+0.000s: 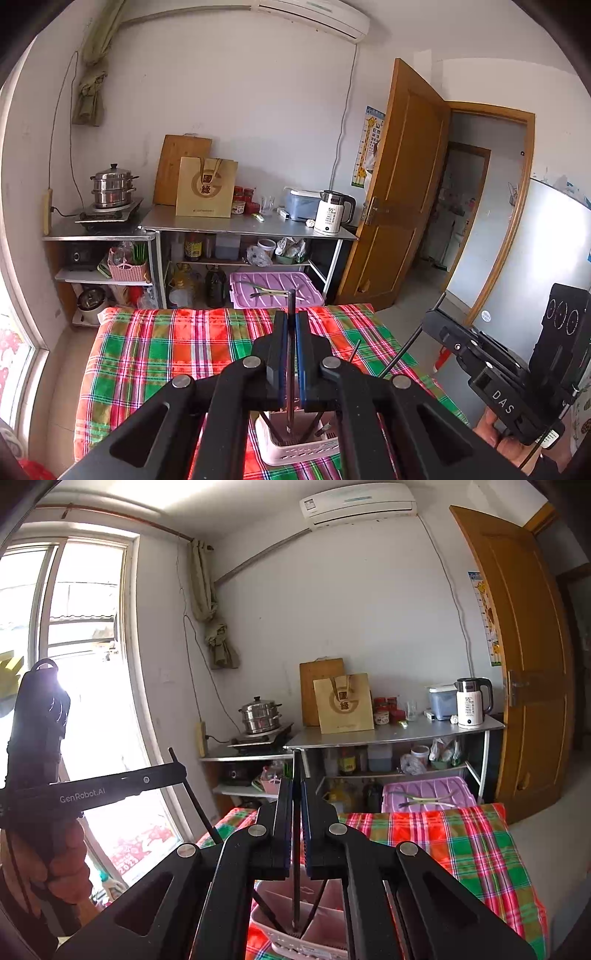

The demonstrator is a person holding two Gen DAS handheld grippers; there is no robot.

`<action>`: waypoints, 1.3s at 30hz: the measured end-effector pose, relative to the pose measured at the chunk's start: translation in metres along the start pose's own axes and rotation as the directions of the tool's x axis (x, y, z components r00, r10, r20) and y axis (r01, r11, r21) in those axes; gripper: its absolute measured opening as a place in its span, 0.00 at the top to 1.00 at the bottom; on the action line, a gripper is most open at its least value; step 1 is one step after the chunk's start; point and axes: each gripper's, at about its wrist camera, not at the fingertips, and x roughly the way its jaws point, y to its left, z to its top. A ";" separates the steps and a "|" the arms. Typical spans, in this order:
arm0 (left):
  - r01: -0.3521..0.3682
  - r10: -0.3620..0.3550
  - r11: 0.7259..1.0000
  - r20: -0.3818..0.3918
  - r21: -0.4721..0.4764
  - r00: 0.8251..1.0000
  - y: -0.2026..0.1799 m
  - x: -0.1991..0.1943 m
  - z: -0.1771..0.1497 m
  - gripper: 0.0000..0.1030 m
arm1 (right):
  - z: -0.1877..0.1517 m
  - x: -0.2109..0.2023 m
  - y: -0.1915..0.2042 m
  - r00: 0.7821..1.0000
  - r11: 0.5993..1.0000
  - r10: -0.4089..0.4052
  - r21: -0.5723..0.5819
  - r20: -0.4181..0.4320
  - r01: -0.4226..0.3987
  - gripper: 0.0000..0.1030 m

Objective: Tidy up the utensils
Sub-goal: 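Lift the chopsticks with both grippers and carry them over the pink basket, then lower the chopsticks into the basket and open both grippers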

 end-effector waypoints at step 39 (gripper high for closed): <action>-0.007 0.007 1.000 -0.055 -0.007 0.998 0.001 -0.014 -0.070 0.85 | -0.041 -0.040 -0.014 0.994 0.999 -0.002 0.035 -0.110 0.006 0.86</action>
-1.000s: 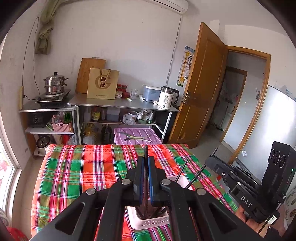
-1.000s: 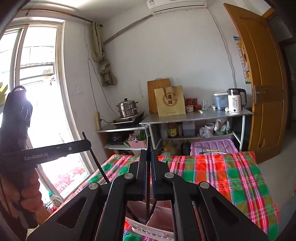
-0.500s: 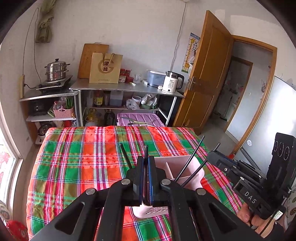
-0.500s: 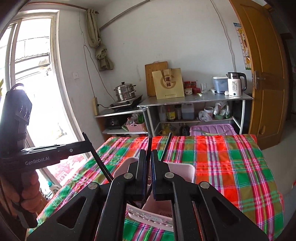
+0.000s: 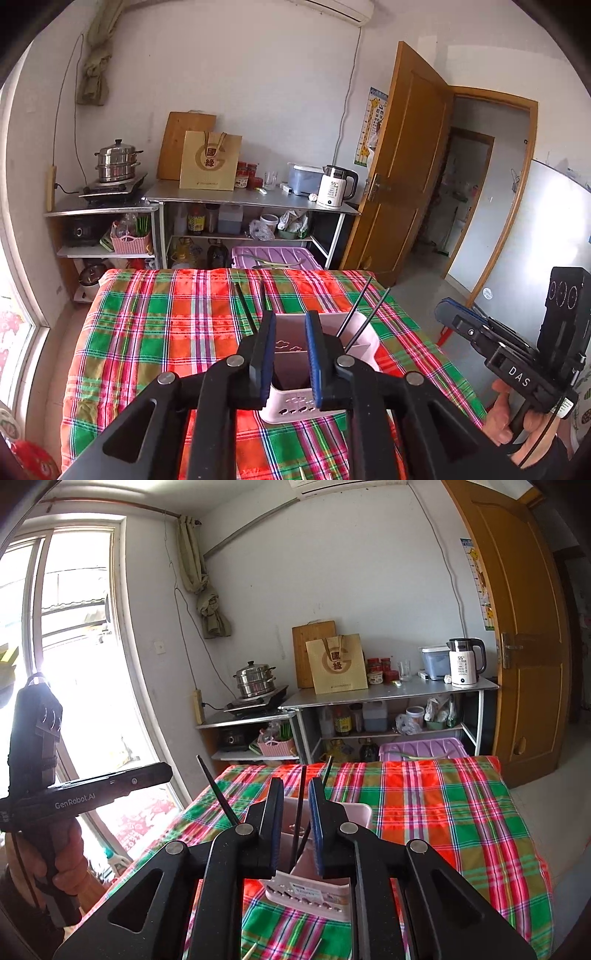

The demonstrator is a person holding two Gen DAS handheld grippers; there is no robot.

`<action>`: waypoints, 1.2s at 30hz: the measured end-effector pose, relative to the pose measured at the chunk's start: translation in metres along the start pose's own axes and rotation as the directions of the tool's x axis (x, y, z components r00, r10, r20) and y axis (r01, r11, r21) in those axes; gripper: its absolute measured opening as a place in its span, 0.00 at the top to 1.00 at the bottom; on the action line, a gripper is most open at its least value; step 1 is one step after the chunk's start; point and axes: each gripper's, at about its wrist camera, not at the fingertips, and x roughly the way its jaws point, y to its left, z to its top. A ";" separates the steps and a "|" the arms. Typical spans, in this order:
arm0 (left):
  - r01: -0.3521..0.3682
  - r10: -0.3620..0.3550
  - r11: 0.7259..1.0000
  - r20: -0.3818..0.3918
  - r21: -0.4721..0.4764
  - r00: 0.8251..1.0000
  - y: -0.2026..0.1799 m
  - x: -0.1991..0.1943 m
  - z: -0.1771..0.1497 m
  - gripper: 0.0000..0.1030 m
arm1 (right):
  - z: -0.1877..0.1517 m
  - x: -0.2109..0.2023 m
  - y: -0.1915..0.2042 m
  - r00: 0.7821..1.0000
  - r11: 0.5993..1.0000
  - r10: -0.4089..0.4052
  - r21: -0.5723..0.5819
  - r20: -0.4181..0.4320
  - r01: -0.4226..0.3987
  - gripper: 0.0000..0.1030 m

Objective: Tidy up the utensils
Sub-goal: 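Lower the chopsticks into the basket and open both grippers, then move both grippers back down toward the remaining chopsticks on the cloth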

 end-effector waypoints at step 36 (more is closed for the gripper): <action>0.091 -0.087 0.996 -0.213 0.009 0.973 -0.058 0.005 -0.158 0.85 | -0.116 -0.056 -0.051 0.981 0.997 -0.026 0.061 -0.191 0.038 0.86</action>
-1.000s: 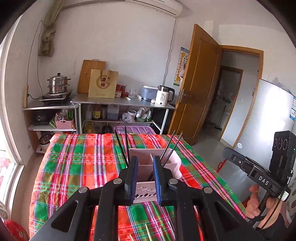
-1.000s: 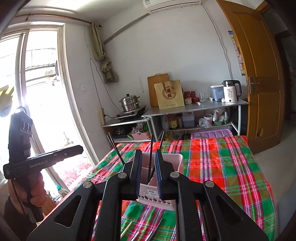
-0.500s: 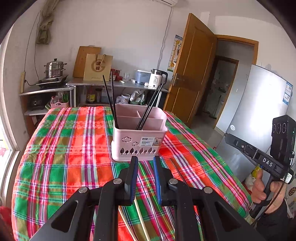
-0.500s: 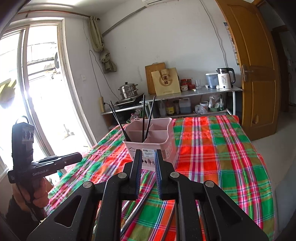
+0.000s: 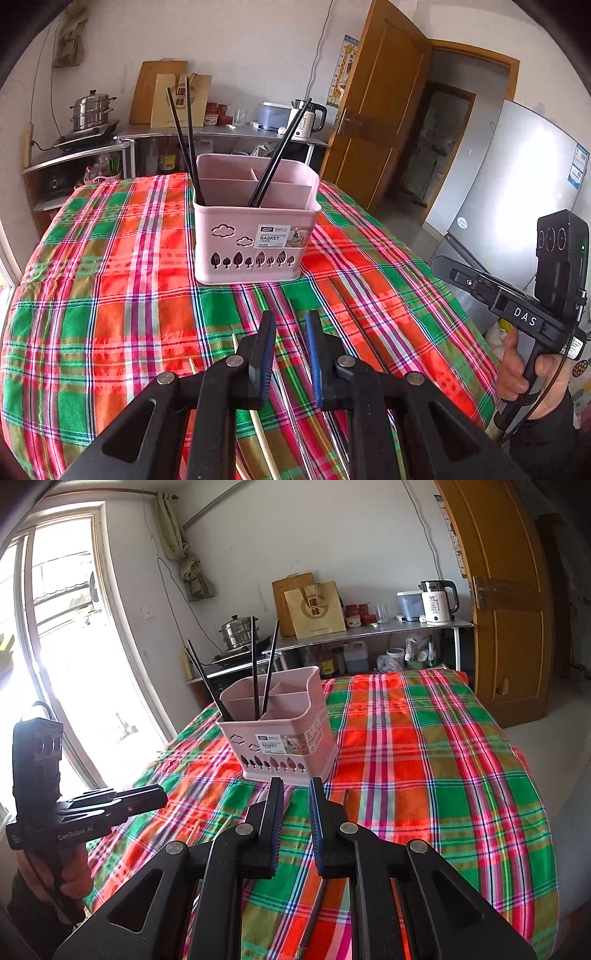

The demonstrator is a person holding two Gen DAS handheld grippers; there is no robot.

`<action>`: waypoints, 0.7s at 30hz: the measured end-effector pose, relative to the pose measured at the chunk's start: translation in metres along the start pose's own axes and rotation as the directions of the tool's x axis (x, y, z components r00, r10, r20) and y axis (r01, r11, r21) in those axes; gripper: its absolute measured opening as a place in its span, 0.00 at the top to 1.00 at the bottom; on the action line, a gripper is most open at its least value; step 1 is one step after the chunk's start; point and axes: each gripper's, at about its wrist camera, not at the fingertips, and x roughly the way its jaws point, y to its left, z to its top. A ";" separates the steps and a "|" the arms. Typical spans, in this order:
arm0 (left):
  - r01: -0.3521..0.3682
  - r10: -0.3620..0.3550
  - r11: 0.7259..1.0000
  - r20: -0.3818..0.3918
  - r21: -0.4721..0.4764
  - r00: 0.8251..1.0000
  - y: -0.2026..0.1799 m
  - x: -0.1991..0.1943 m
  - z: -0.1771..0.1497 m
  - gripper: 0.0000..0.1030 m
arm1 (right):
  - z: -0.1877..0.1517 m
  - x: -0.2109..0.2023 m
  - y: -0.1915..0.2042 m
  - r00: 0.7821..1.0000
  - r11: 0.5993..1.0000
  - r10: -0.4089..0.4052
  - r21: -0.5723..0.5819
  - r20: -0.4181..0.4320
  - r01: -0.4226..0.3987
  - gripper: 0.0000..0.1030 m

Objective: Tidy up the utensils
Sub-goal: 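Move both grippers back down toward the remaining chopsticks on the cloth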

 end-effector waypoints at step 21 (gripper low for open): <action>-0.003 0.004 1.000 -0.260 0.001 0.966 -0.005 0.125 0.003 0.84 | -0.020 0.080 -0.029 0.970 0.996 -0.085 -0.010 -0.227 0.085 0.86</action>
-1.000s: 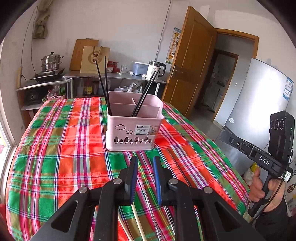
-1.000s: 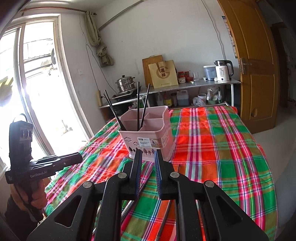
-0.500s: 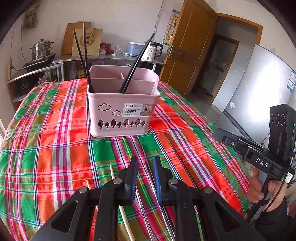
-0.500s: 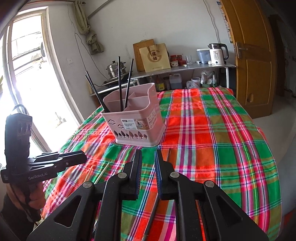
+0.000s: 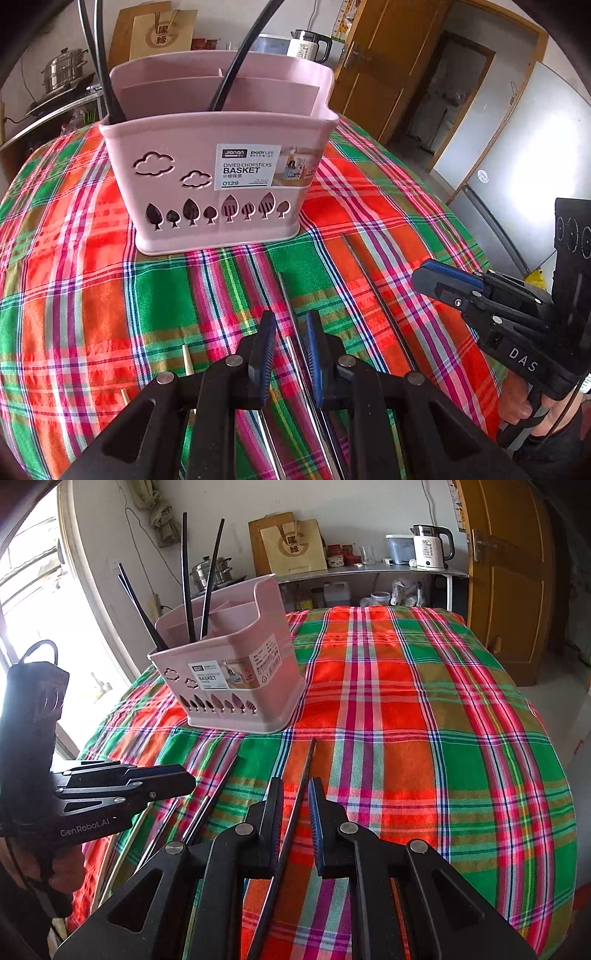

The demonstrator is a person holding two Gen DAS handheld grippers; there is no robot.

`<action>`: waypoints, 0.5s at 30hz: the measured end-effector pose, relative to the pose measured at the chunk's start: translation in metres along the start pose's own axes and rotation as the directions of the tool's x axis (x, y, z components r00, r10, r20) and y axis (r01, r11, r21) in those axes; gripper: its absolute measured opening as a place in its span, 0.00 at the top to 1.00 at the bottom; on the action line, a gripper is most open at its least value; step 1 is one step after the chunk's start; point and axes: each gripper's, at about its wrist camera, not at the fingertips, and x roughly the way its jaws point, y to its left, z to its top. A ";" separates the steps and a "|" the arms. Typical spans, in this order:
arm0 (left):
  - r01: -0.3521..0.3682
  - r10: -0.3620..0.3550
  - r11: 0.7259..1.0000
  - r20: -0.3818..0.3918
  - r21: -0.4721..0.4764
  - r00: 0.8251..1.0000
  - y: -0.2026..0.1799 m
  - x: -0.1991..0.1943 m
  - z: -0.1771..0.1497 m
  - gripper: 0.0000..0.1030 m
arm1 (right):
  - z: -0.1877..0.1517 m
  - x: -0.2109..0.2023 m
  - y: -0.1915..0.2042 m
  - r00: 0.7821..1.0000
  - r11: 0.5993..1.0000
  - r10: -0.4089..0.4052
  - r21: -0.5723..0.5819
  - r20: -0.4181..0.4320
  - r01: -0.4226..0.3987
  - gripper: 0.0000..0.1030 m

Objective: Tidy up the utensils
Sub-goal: 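Move both grippers back down toward the remaining chopsticks on the cloth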

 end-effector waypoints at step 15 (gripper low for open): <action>-0.016 0.016 1.000 -0.039 -0.002 0.999 -0.002 0.034 0.011 0.84 | 0.012 0.051 -0.004 0.995 0.999 -0.038 -0.034 -0.097 0.035 0.86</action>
